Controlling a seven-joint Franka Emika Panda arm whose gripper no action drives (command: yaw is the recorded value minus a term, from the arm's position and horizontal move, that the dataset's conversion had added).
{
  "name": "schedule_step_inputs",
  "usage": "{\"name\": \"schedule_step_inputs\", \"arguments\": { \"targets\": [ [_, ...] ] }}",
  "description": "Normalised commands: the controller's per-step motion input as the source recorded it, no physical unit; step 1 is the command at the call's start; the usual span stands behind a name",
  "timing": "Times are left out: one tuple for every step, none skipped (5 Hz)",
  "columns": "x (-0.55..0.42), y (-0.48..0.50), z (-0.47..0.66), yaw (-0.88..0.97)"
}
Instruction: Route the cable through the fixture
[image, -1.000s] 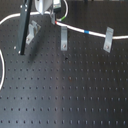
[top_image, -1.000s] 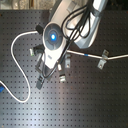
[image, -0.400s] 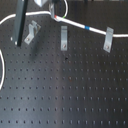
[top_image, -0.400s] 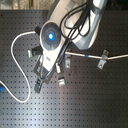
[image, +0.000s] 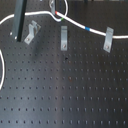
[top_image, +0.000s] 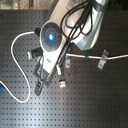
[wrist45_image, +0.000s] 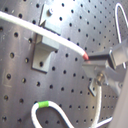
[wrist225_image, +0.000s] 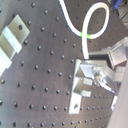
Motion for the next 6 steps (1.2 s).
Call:
{"name": "schedule_step_inputs", "arguments": {
  "targets": [
    [0.158, 0.251, 0.14, -0.15],
    [0.076, -0.094, 0.02, -0.11],
    [0.000, 0.000, 0.00, -0.06],
    [0.105, 0.201, 0.24, -0.03],
    [0.131, 0.255, 0.36, -0.04],
    [0.103, 0.172, 0.16, 0.00]
  ]
}}
